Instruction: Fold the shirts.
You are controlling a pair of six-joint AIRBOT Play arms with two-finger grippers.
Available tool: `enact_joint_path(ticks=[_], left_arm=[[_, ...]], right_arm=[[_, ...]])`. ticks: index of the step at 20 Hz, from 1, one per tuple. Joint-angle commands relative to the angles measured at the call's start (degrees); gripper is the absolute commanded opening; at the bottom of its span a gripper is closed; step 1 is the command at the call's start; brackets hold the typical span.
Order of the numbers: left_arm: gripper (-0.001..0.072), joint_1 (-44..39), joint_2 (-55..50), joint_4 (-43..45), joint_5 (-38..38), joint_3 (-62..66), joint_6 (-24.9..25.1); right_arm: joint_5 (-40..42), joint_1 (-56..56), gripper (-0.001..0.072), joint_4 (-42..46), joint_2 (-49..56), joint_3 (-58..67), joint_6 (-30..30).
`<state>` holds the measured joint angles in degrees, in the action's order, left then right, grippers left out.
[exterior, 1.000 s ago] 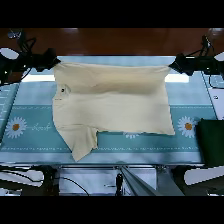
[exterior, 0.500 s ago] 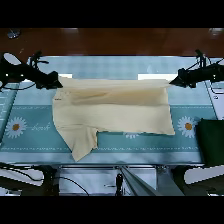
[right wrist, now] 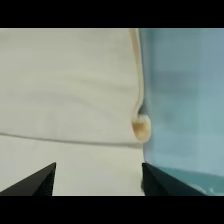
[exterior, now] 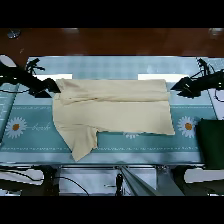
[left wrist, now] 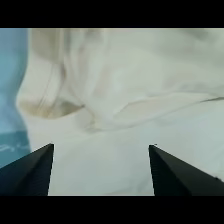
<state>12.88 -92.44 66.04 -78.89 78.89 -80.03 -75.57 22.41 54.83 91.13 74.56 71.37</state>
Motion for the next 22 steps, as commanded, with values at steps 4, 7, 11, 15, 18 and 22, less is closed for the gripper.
enact_joint_path(ticks=[4, 7, 11, 15, 18, 22], left_arm=[[0.0704, 11.9, 18.6, 14.7, 1.0, -21.7, -8.2], [0.0702, 17.2, 26.6, -0.1, 4.8, -36.3, -1.9], [0.0702, 16.7, 31.2, -7.0, 6.3, -47.8, 2.1], [0.0702, 15.9, 31.1, -16.1, 8.0, -53.4, 7.0], [0.0702, 11.2, 31.1, -19.1, 12.9, -55.3, 7.6], [0.0702, 1.6, 30.9, -19.6, 17.4, -55.3, 7.6]], right_arm=[[3.8, 9.4, 0.0622, -0.9, -22.2, -22.6, 1.7], [7.0, 9.3, 0.0622, -10.3, -33.6, -38.3, 0.5], [6.4, 9.3, 0.0622, -13.8, -39.3, -45.6, -1.8], [5.4, 9.3, 0.0622, -13.8, -39.3, -45.7, -1.6], [5.5, 9.3, 0.0622, -13.8, -39.3, -45.7, -1.6], [6.9, 9.3, 0.0621, -12.1, -39.3, -44.9, -0.9]])
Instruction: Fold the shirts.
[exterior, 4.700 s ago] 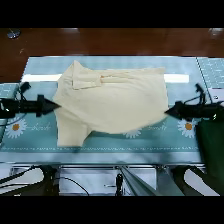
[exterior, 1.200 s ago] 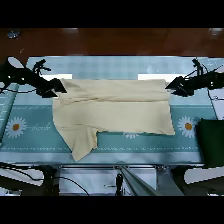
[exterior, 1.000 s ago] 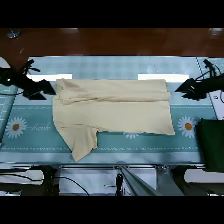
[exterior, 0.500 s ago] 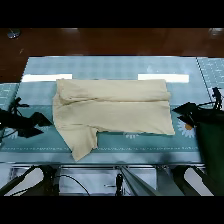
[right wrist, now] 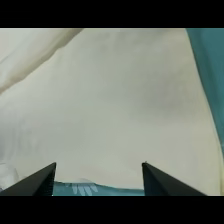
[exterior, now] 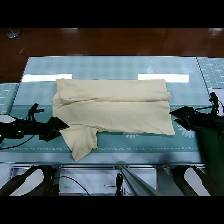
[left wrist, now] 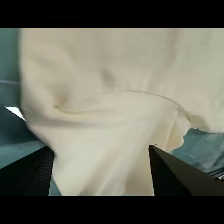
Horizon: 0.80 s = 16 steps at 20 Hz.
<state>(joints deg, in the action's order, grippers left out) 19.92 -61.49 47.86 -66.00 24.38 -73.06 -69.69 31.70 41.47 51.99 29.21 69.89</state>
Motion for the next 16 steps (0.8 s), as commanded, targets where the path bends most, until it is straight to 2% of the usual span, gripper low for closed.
enact_joint_path(ticks=[1, 2, 3, 4, 5, 7, 8, 12, 16], left_arm=[[0.0701, -7.1, -0.2, -1.4, 4.7, -0.8, 0.6], [0.0696, -8.1, -0.5, -1.4, 4.5, -0.8, 0.6], [0.0559, -8.6, -0.7, -1.4, 4.2, -0.8, 0.6], [0.0176, -8.8, -0.7, -1.4, 3.6, -0.8, 1.4], [0.0025, -8.8, -0.7, -1.4, 2.8, -0.7, 2.3], [0.0025, -8.8, -0.7, -1.4, 1.6, -0.1, 3.6], [0.0026, -8.8, -0.6, -1.4, 1.5, 0.1, 3.6], [0.0026, -8.8, -0.6, -1.4, 1.6, 0.6, 3.6], [0.0025, -8.8, -0.6, -1.4, 1.9, 0.6, 3.6]], right_arm=[[1.4, 0.0, 0.0621, 3.7, -0.1, 1.6, 1.8], [1.4, 0.0, 0.0622, 7.3, -0.1, 3.5, 3.3], [1.1, 0.0, 0.0622, 11.9, -0.1, 5.5, 5.5], [0.7, 0.0, 0.0621, 17.3, -0.1, 7.6, 8.0], [-0.2, 0.0, 0.0622, 22.4, -0.1, 8.9, 10.3], [-2.7, 0.0, 0.0622, 31.4, -0.1, 8.4, 14.9], [-4.0, 0.0, 0.0622, 33.0, -0.1, 6.7, 16.8], [-5.3, 0.0, 0.0621, 24.0, 0.1, -2.4, 12.1], [-2.4, 0.0, 0.0621, 18.1, 2.1, -3.5, 9.3]])
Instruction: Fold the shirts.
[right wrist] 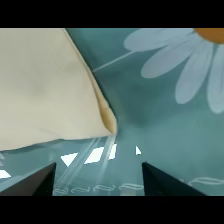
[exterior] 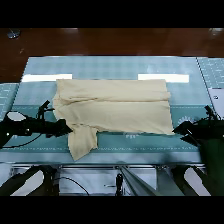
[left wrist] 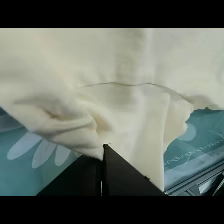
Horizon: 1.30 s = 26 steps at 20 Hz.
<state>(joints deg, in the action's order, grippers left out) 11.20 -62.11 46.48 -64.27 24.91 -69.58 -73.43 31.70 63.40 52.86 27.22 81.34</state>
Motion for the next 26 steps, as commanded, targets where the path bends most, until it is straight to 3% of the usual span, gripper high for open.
enact_joint_path(ticks=[1, 7, 12, 13, 14, 15, 16, 21, 26], left_arm=[[0.0026, 0.0, 0.0, 0.0, 0.4, 0.1, 0.2], [0.0025, 0.0, 0.0, 0.0, 0.4, 0.1, 0.2], [0.0025, 0.0, 0.0, 0.0, 0.8, 0.1, 0.1], [0.0025, 0.0, 0.0, 0.0, 0.8, 0.1, 0.1], [0.0026, 0.0, 0.0, 0.0, 0.8, 0.1, 0.1], [0.0025, 0.0, 0.0, 0.0, 0.8, 0.1, 0.1], [0.0026, 0.0, 0.0, 0.0, 0.8, 0.1, 0.2], [0.0026, 2.3, 0.0, 0.0, -2.5, 8.6, 2.0], [0.0025, 5.5, -2.0, 0.0, -2.7, 24.1, 0.7]], right_arm=[[3.0, 0.0, 0.0621, -6.2, 2.4, -1.5, -3.3], [6.6, 0.0, 0.0621, -14.9, 11.9, 0.7, -8.3], [10.7, -7.8, 0.0620, -16.6, 16.0, 0.8, -8.1], [11.5, -9.3, 0.0574, -17.5, 16.4, 1.0, -8.1], [11.9, -10.6, 0.0376, -17.4, 16.6, 1.6, -8.2], [11.9, -11.4, 0.0047, -17.2, 16.6, 2.3, -8.8], [11.3, -11.9, 0.0019, -17.2, 16.6, 3.4, -9.4], [3.6, -11.4, 0.0018, -13.0, 16.5, 14.2, -8.9], [5.0, -11.7, 0.0018, -13.2, 17.0, 25.9, -6.4]])
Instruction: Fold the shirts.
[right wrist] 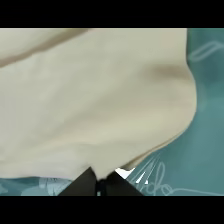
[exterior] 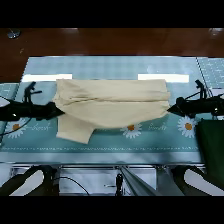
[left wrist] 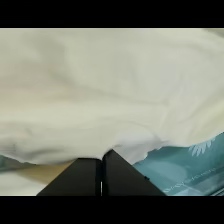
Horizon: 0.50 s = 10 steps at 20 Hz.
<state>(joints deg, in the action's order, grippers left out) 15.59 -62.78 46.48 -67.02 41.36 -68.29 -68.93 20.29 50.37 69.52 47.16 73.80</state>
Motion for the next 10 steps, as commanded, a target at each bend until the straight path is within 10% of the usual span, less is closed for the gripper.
enact_joint_path(ticks=[1, 10], left_arm=[[0.0025, 0.4, -3.5, 0.0, 0.6, 10.7, -1.2], [0.0025, -5.3, -35.6, 0.0, 0.5, 42.3, -11.4]], right_arm=[[0.6, -0.3, 0.0018, -1.6, 1.6, 8.1, 1.1], [6.6, -4.4, 0.0019, -8.3, 23.9, 27.3, 0.4]])
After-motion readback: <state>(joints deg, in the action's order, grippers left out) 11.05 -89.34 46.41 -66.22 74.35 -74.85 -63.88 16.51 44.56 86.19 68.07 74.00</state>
